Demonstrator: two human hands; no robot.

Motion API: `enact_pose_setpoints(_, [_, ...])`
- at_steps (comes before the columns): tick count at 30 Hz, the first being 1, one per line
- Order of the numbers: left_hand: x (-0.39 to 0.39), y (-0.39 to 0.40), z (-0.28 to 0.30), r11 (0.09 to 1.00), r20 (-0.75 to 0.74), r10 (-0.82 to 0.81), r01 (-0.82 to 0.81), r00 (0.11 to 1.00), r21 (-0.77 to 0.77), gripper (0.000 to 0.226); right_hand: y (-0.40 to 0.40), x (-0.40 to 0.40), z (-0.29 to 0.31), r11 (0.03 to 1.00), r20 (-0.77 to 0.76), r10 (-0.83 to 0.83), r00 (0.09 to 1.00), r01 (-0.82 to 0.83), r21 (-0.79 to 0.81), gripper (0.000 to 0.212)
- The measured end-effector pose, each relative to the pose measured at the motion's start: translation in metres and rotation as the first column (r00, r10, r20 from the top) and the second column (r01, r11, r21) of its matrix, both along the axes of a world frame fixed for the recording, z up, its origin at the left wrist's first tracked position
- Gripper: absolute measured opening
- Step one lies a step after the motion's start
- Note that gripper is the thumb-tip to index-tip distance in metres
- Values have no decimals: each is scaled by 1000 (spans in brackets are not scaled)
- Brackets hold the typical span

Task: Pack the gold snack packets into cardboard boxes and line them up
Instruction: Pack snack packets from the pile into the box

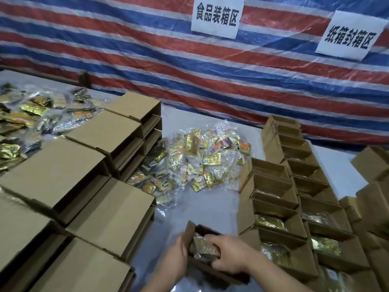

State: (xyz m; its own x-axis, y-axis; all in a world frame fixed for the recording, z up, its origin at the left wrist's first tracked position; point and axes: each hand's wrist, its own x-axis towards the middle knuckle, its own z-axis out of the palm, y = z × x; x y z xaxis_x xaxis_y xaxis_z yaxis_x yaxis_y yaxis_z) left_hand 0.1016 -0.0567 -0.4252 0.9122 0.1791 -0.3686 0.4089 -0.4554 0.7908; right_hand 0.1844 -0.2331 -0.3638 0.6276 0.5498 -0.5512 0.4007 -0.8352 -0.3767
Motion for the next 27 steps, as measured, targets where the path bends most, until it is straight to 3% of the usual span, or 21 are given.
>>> enact_pose_setpoints(4, [-3,2,0,987,-72,-92,100,993,127,23,-6,-6,-24,988,-156,-151,976,151,-15,43])
enact_pose_setpoints(8, [-3,-4,10,964,-77,-142,155,987,215,20,0,-14,-54,980,-134,-175,975,159,-118,80])
enact_pose_setpoints(10, [-4,-6,16,951,-99,-142,163,985,262,19,3,-15,-60,975,-156,-186,970,162,-153,85])
enact_pose_setpoints(13, [-7,-4,18,936,-122,-154,184,981,300,21,4,-14,-57,971,-198,-218,956,192,-144,63])
enact_pose_setpoints(17, [-2,-7,18,928,-118,-192,220,974,302,24,0,-12,-53,950,-140,-306,942,291,-116,30])
enact_pose_setpoints(21, [13,-14,15,927,-129,-227,254,965,276,50,1,-14,-61,922,-249,-365,897,310,-233,45])
enact_pose_setpoints(27, [12,-25,15,943,-218,-181,232,959,237,43,6,-15,-59,900,-262,-403,877,327,-289,60])
